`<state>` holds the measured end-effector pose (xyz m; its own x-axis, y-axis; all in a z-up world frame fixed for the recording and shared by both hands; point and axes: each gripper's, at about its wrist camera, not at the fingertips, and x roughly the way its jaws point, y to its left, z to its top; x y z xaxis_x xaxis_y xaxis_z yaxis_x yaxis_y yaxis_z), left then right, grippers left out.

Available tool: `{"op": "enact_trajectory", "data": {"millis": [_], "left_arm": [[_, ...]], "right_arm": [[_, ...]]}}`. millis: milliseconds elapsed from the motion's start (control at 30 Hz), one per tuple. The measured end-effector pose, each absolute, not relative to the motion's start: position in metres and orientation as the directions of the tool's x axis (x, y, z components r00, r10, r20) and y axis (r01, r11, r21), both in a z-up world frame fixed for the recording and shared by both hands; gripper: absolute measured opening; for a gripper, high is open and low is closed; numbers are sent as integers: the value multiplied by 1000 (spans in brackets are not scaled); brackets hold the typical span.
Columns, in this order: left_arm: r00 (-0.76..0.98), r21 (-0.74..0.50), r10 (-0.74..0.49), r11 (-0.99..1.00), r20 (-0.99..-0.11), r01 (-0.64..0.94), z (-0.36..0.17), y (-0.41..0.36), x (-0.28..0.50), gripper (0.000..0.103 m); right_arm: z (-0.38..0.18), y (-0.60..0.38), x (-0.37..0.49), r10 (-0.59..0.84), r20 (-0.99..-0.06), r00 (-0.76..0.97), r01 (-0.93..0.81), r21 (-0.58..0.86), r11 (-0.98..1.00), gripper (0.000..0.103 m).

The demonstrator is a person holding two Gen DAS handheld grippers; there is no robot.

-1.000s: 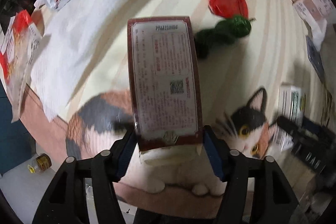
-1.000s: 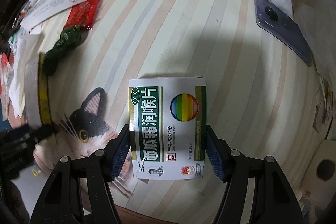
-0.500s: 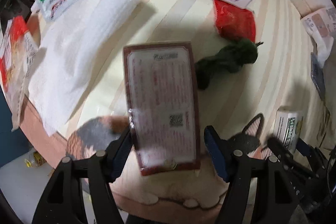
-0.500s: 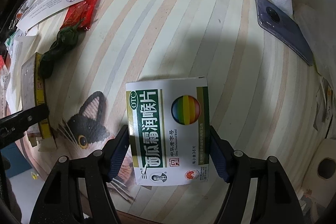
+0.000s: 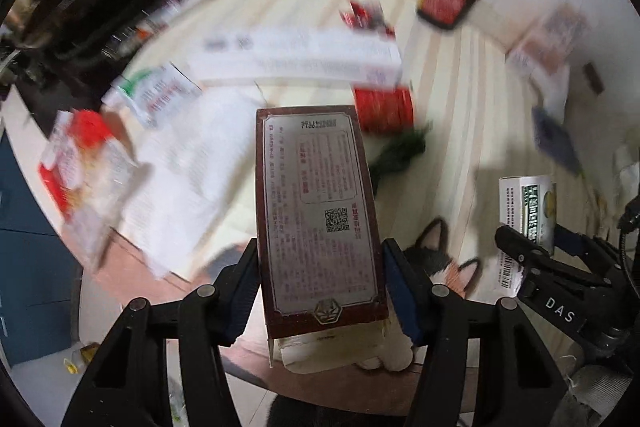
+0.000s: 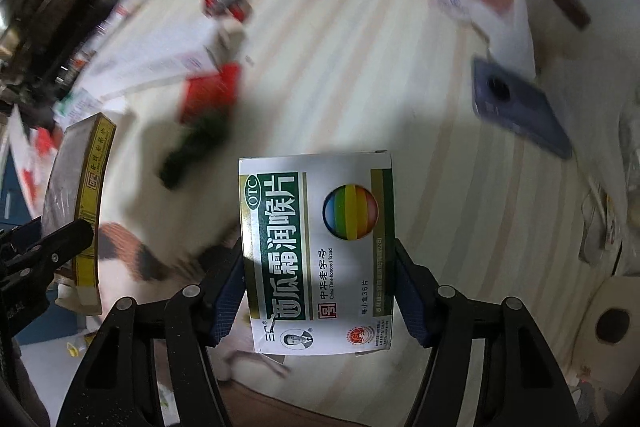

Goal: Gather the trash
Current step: 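Lift both boxes and carry them toward the floor bin, then open both tools over the grey bin to drop the boxes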

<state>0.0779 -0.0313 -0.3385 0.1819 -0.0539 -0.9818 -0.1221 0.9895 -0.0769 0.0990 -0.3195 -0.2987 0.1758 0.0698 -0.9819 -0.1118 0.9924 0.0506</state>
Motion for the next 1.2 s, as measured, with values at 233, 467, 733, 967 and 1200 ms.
{"op": "enact_trajectory", "data": {"millis": [233, 467, 733, 967, 1200], "left_arm": [[350, -143, -48, 957, -936, -252, -245, 6, 41, 55], [425, -182, 11, 893, -905, -411, -199, 147, -11, 55], [329, -158, 87, 745, -940, -648, -239, 328, -154, 55], [171, -146, -5, 545, -985, -825, -409, 462, -282, 55], [82, -168, -230, 384, -970, -908, -660, 521, -352, 55]], "right_arm": [[-203, -225, 117, 156, -947, 281, -247, 86, 965, 68], [-184, -52, 97, 267, -918, 294, -446, 116, 887, 68], [-255, 161, -11, 322, -941, 102, -641, 186, 744, 68], [-432, 305, -91, 258, -959, -114, -724, 258, 639, 68], [-660, 395, -169, 116, -951, -288, -755, 300, 583, 68]]}}
